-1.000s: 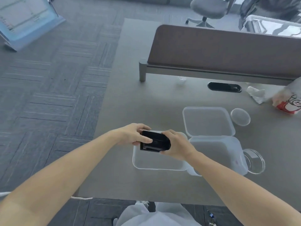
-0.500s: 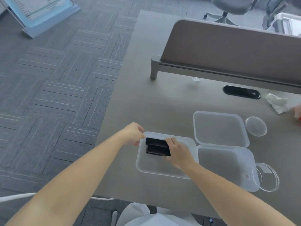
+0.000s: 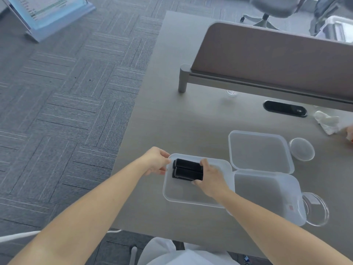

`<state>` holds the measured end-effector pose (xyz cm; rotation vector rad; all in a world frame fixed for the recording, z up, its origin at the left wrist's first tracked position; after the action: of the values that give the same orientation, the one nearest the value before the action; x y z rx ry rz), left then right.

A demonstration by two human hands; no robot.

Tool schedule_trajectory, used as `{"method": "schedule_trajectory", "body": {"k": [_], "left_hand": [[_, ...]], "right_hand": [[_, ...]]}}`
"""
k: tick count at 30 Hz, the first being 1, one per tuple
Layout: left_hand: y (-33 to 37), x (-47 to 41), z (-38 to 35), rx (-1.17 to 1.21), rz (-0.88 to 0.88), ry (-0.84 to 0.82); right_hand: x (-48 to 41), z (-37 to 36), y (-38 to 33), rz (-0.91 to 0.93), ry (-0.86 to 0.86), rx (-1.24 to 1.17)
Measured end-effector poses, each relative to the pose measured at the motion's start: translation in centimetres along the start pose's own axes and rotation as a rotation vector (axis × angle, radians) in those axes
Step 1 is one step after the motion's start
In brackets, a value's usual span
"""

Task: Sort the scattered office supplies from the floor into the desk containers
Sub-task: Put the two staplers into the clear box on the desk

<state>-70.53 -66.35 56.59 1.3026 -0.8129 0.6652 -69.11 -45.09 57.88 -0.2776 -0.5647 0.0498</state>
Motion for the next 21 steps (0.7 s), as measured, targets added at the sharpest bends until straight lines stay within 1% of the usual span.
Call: {"method": "schedule_trajectory", "body": {"k": [4, 7, 10, 17, 21], "left_hand": [[0.4, -0.1, -0.4, -0.053, -0.067, -0.022], [0.5, 0.0, -0.8, -0.114, -0.117, -0.057], [0.5, -0.1, -1.0, -0.108, -0.122, -0.075], [0.4, -0.6, -0.7, -0.122, -0.094, -0.056], [1.1, -0.1, -1.0, -0.184, -0.079, -0.037]], "right_hand": [[0.3, 0.1, 0.1, -0.003, 0.117, -0.046], [0.3, -0.1, 0.1, -0.014, 0.150, -0.100], [0.1, -0.5, -0.4, 0.020, 0.149, -0.069], [-0.2, -0.7, -1.1, 0.126, 0.088, 0.077], [-0.2, -0.6, -1.1, 0.111, 0.082, 0.117]]}}
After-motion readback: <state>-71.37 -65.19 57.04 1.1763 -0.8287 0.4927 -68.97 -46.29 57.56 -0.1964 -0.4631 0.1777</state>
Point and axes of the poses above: each hand's wrist, its own x-axis away from the middle knuckle, its own z-axis out of the back of the hand, y = z × x, the point moved 10 cm from there along -x, towards the middle knuckle, and after that the axes turned 11 degrees about x, right-handed, at the moved point
